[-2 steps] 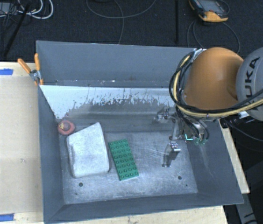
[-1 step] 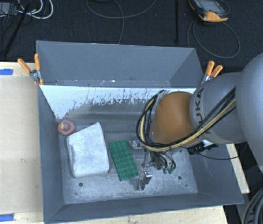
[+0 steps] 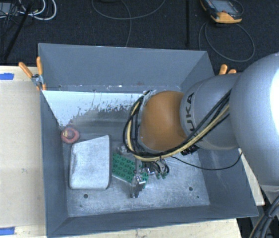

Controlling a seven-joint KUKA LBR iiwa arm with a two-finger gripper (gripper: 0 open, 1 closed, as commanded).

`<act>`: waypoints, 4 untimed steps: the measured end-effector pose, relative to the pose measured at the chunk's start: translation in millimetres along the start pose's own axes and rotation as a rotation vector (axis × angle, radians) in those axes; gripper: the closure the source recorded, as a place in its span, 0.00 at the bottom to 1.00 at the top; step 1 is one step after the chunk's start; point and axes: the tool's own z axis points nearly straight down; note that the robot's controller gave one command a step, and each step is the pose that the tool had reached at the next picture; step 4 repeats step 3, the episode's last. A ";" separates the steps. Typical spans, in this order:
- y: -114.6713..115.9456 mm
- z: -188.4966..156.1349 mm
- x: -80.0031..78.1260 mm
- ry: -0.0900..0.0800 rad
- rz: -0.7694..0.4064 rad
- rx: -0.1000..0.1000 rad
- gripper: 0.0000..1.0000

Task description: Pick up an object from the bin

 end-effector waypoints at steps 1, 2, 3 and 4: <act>-0.5 -3.8 -2.3 -0.006 0.002 0.000 1.00; -7.3 -104.6 13.3 0.006 -0.415 -0.001 1.00; 2.8 -255.7 8.8 -0.002 -0.414 0.000 1.00; 2.8 -255.7 8.8 -0.002 -0.414 0.000 1.00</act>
Offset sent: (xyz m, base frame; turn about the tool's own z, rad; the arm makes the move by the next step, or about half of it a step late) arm 0.0000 0.0000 0.0000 0.0000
